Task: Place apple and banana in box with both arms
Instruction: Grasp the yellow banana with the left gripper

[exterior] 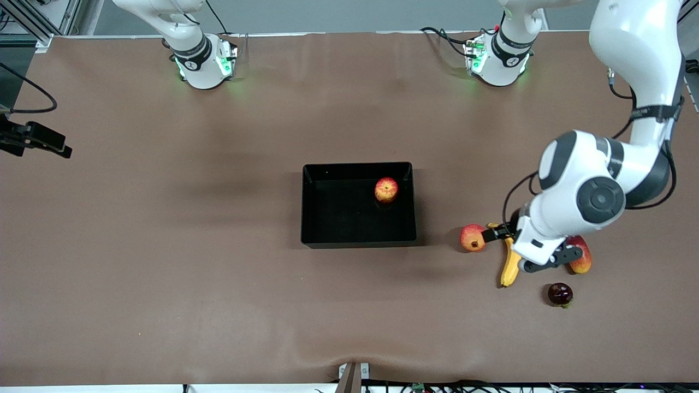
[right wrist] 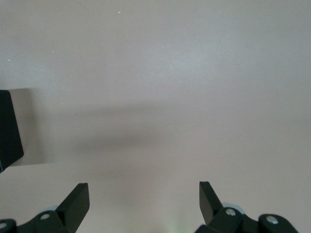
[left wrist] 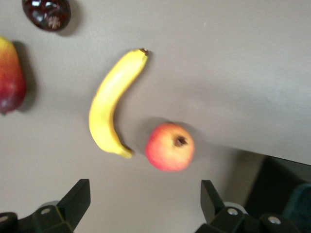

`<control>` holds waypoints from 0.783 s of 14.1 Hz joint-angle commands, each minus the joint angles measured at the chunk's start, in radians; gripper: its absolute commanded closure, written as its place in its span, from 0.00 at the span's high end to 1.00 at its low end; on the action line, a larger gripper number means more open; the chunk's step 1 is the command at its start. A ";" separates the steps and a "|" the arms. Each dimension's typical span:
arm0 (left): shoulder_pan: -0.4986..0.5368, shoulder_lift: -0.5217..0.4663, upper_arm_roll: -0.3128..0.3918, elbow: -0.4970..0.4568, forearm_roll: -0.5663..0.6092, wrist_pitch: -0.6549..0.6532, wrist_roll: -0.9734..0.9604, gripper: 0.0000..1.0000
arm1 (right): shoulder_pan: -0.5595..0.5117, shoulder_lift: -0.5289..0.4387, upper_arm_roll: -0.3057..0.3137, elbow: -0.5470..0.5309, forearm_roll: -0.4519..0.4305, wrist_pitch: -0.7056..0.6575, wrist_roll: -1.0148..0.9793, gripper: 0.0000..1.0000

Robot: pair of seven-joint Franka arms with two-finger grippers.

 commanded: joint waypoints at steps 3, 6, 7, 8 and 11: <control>0.083 0.127 -0.010 0.004 0.060 0.123 0.203 0.92 | -0.010 -0.043 0.025 -0.009 0.014 -0.019 -0.003 1.00; 0.111 0.181 -0.007 0.003 0.079 0.195 0.255 0.90 | -0.009 -0.052 0.025 -0.006 0.015 -0.025 -0.006 1.00; 0.124 0.198 -0.007 0.003 0.091 0.214 0.260 0.90 | -0.007 -0.048 0.025 0.003 0.017 -0.028 0.000 1.00; 0.131 0.216 -0.007 0.003 0.105 0.228 0.260 0.86 | -0.005 -0.052 0.025 0.003 0.018 -0.048 0.002 1.00; 0.137 0.245 -0.004 -0.031 0.134 0.309 0.260 0.73 | -0.005 -0.038 0.020 0.054 0.017 -0.102 0.002 1.00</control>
